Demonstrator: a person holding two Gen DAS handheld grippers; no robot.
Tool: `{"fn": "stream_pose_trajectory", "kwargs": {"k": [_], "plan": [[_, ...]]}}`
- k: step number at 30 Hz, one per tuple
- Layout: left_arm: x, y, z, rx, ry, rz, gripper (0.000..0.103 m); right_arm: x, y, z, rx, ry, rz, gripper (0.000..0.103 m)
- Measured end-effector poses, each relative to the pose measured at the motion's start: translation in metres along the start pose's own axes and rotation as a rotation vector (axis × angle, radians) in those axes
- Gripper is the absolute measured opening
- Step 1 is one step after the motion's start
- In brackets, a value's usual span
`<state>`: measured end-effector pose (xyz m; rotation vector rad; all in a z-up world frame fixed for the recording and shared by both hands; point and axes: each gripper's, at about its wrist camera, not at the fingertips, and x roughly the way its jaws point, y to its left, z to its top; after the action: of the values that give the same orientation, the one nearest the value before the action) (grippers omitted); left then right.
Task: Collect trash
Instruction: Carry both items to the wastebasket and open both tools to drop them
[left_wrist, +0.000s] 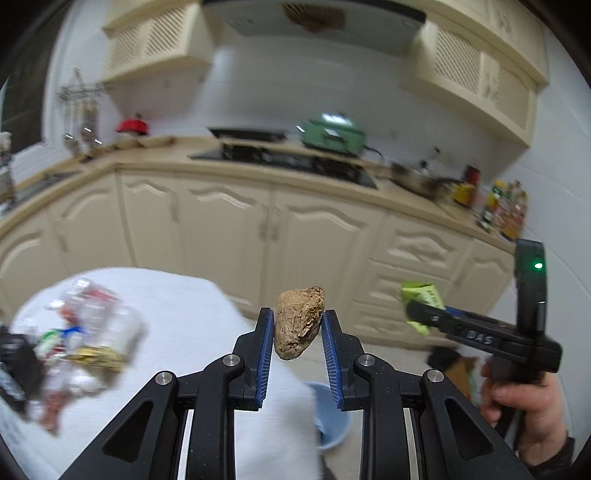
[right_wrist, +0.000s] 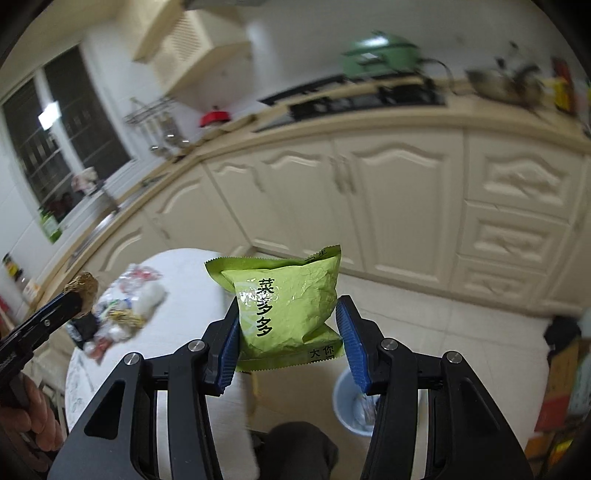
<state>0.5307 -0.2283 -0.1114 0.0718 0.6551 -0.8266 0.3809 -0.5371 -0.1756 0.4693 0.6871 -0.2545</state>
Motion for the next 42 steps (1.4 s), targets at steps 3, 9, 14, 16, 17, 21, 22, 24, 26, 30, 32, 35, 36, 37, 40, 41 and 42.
{"fn": "stream_pose_trajectory", "kwargs": {"k": [3, 9, 14, 16, 17, 21, 22, 24, 26, 30, 32, 35, 36, 37, 40, 41, 42], "plan": [[0.031, -0.015, 0.0, 0.007, 0.066, -0.056, 0.022, 0.011, -0.027, -0.009, 0.05, 0.028, -0.021, 0.05], [0.1, -0.036, 0.005, 0.026, 0.204, -0.115, 0.022, 0.047, -0.071, -0.026, 0.134, 0.111, -0.044, 0.05], [0.169, -0.039, 0.007, 0.028, 0.341, -0.121, 0.022, 0.082, -0.102, -0.04, 0.21, 0.183, -0.048, 0.05], [0.197, -0.042, 0.008, 0.025, 0.389, -0.116, 0.024, 0.097, -0.113, -0.045, 0.231, 0.216, -0.059, 0.05], [0.212, -0.041, 0.008, 0.022, 0.423, -0.109, 0.024, 0.105, -0.119, -0.049, 0.244, 0.233, -0.065, 0.052], [0.275, -0.035, 0.028, 0.011, 0.491, -0.083, 0.047, 0.127, -0.137, -0.061, 0.298, 0.277, -0.08, 0.056], [0.281, -0.036, 0.032, 0.015, 0.499, -0.064, 0.061, 0.132, -0.142, -0.065, 0.318, 0.285, -0.082, 0.059], [0.288, -0.036, 0.036, 0.021, 0.484, -0.046, 0.067, 0.14, -0.149, -0.07, 0.339, 0.303, -0.079, 0.077], [0.288, -0.044, 0.042, 0.042, 0.464, -0.037, 0.077, 0.145, -0.152, -0.076, 0.348, 0.323, -0.086, 0.085], [0.271, -0.05, 0.056, 0.085, 0.387, 0.013, 0.097, 0.143, -0.154, -0.082, 0.372, 0.32, -0.124, 0.103], [0.259, -0.052, 0.06, 0.089, 0.356, 0.019, 0.099, 0.14, -0.151, -0.083, 0.368, 0.329, -0.145, 0.103], [0.233, -0.052, 0.061, 0.092, 0.313, 0.034, 0.101, 0.132, -0.145, -0.082, 0.363, 0.318, -0.155, 0.103], [0.224, -0.051, 0.059, 0.092, 0.299, 0.036, 0.102, 0.129, -0.142, -0.081, 0.36, 0.313, -0.156, 0.103], [0.213, -0.051, 0.057, 0.09, 0.284, 0.04, 0.102, 0.124, -0.138, -0.079, 0.355, 0.304, -0.156, 0.103], [0.166, -0.04, 0.045, 0.082, 0.237, 0.049, 0.102, 0.112, -0.124, -0.072, 0.331, 0.277, -0.154, 0.103], [0.15, -0.036, 0.042, 0.079, 0.218, 0.058, 0.102, 0.106, -0.115, -0.068, 0.316, 0.262, -0.15, 0.103], [0.135, -0.033, 0.04, 0.075, 0.202, 0.067, 0.102, 0.102, -0.109, -0.064, 0.304, 0.253, -0.149, 0.103]]}}
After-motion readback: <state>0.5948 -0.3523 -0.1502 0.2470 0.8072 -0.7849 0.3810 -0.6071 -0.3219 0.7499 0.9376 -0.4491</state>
